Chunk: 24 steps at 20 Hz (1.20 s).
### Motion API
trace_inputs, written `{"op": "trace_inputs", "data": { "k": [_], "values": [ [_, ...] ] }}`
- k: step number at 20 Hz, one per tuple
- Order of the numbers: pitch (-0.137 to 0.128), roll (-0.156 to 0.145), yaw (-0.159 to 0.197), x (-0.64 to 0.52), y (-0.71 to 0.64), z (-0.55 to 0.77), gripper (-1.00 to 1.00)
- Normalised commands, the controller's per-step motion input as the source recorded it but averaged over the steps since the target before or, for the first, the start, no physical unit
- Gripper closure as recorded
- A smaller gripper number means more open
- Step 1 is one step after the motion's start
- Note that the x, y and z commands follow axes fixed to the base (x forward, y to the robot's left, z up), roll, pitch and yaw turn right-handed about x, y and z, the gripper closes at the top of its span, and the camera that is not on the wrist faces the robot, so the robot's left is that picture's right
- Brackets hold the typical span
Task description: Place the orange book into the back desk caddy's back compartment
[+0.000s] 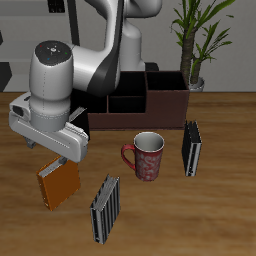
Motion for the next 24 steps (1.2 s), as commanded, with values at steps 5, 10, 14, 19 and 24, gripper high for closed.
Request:
{"op": "trace_inputs", "data": {
  "k": [5, 10, 14, 19, 24],
  "values": [
    [0.019, 0.019, -0.072, 0.08, 0.15, -0.33, -1.00],
    [0.036, -0.006, -0.056, 0.04, -0.06, -0.36, -1.00],
    [0.052, 0.001, -0.031, 0.05, -0.08, -0.36, 1.00],
    [0.039, -0.001, -0.025, 0.05, -0.01, -0.24, 1.00],
    [0.004, -0.001, 0.023, -0.05, 0.03, 0.04, 1.00]
  ]
}}
